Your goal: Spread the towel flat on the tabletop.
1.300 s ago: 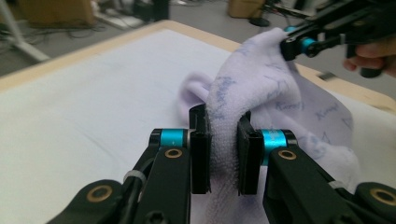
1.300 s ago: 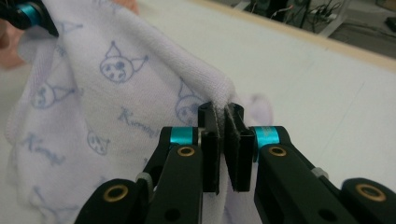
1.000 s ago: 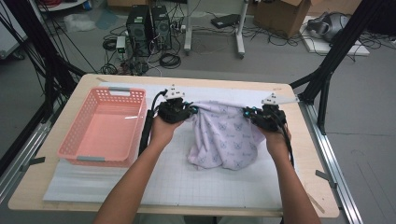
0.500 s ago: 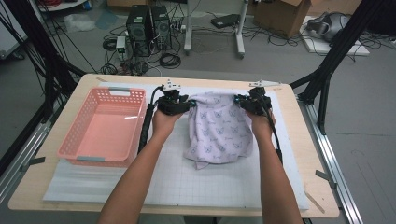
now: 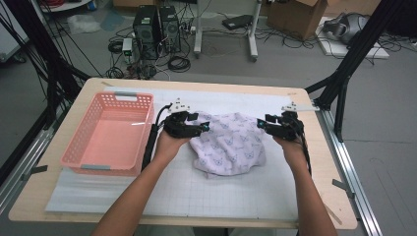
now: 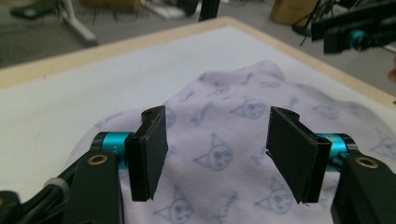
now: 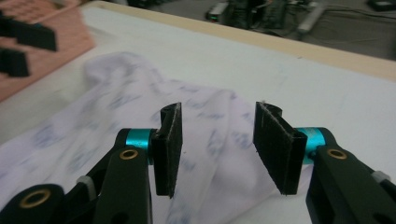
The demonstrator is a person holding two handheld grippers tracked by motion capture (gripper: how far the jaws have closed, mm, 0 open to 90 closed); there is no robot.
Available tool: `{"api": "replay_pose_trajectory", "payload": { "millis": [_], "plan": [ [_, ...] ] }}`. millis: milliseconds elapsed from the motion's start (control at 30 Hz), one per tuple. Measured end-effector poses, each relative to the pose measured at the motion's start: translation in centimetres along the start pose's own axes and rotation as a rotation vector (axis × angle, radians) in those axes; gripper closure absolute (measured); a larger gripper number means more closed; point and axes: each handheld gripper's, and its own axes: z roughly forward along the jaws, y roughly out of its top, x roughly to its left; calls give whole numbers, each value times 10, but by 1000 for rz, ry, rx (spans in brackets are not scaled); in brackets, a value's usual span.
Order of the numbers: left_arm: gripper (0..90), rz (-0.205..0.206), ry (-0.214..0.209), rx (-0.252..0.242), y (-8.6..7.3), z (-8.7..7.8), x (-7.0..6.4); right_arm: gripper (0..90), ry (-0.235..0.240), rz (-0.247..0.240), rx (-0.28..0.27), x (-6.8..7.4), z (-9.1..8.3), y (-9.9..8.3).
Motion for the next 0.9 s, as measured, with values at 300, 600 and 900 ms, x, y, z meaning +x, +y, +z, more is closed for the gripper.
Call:
{"api": "replay_pose_trajectory", "payload": {
  "millis": [300, 600, 900],
  "plan": [
    [360, 50, -42, 30, -32, -12, -32, 422, -4, -98, 39, 12, -44, -56],
    [340, 60, -64, 100, -74, -29, -45, 395, 47, -163, 142, 31, -41, -103],
    [329, 63, -63, 205, -89, -25, -50, 466, 8, -214, 191, 40, -24, -104]
  ]
}}
